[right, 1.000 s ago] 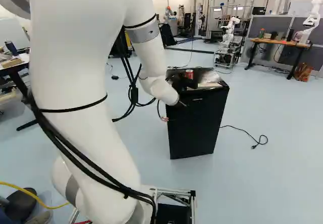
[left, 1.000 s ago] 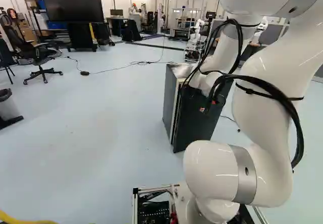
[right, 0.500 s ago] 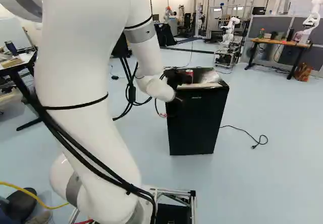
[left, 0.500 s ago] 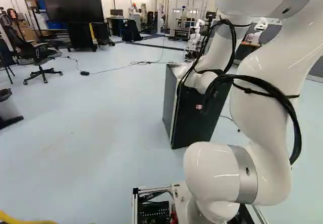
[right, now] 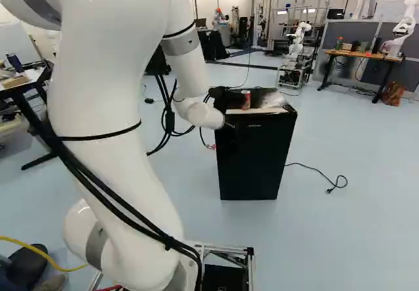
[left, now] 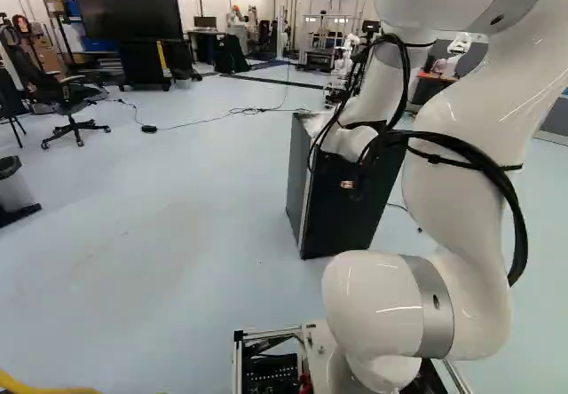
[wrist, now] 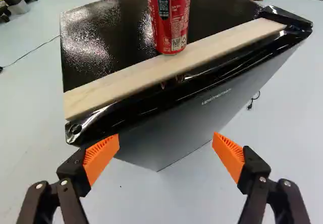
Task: Grab a drink from the fridge
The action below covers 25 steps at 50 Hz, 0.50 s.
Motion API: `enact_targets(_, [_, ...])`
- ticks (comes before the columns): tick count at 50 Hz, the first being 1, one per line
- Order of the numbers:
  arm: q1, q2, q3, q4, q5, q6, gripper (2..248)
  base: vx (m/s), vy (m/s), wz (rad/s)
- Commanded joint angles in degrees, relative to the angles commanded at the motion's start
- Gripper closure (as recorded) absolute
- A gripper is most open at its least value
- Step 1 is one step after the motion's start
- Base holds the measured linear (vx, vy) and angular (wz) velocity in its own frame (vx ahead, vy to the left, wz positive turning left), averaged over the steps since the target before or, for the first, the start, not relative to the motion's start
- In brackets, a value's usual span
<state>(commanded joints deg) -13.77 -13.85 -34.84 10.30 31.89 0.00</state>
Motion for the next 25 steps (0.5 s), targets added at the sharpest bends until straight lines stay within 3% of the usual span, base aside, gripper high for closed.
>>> enact_targets(25, [-1.2,6.0,7.0,0.0,4.0,0.0,3,0.0,0.0,0.0])
